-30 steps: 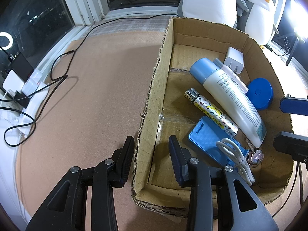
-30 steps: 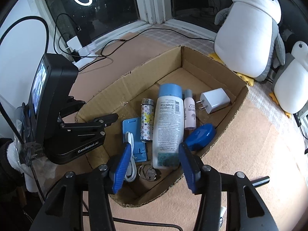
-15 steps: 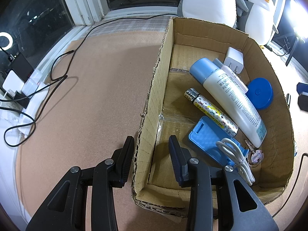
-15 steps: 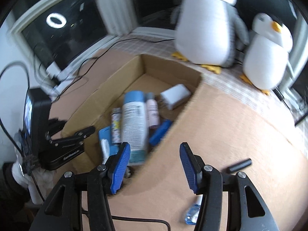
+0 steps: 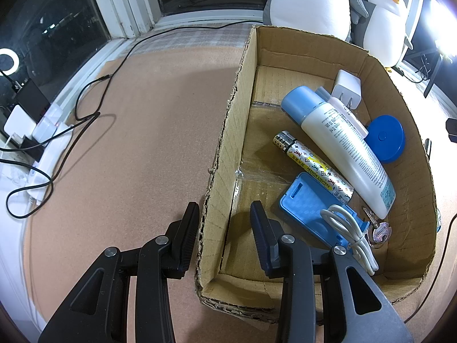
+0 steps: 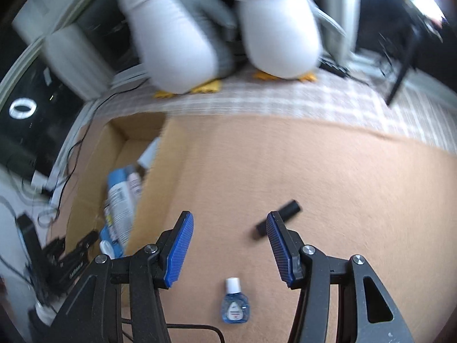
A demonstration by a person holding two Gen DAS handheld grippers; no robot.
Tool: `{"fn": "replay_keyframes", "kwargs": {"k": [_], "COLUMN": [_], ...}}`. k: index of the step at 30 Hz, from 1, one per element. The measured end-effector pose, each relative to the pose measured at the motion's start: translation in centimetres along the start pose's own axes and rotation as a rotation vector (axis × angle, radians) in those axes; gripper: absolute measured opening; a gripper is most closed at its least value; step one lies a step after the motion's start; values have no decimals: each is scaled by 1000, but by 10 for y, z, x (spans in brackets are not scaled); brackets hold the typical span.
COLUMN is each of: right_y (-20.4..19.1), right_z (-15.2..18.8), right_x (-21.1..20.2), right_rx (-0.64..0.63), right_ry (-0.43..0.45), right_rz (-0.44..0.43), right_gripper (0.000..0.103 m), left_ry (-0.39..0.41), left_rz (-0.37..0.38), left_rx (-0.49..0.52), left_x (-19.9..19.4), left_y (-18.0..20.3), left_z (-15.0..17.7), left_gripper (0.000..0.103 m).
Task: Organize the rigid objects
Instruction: 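Move the right gripper to the black cylinder and grasp it, then carry the black cylinder into the box and release it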
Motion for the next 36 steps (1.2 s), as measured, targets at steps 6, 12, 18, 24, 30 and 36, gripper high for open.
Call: {"fn": "replay_keyframes", "kwargs": {"k": [6, 12, 18, 24, 30, 36], "right_y": [33, 45, 41, 32, 25, 18], "right_z": [-4, -5, -3, -3, -1, 3], "right_x": [29, 47, 61, 70, 71, 72], "right_rx": [123, 180, 178, 117, 25, -47], "right_ry": [-75, -136, -178, -189, -172, -139], "right_rz": [33, 21, 31, 83, 136, 178], "right_gripper": [49, 48, 38, 31, 20, 15], "left_ry": [0, 0, 0, 0, 0, 0], "left_rz": [1, 2, 2, 1, 1, 1], "left_rx": [0, 0, 0, 0, 0, 0], "left_x": [0, -1, -1, -1, -1, -1], "left_y": [0, 0, 0, 0, 1, 0], "left_z": [-1, -3, -3, -3, -3, -3], "left_gripper": [36, 36, 36, 36, 36, 36]}}
Point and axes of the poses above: each gripper's, at about its wrist camera, not at the fingertips, and x roughly the way its jaws point, y to its right, z to its underside, the point moved 8 cm from there along x, roughly the way its jaws point, and after that the axes turned 15 degrees about z, right-handed, at the moved point
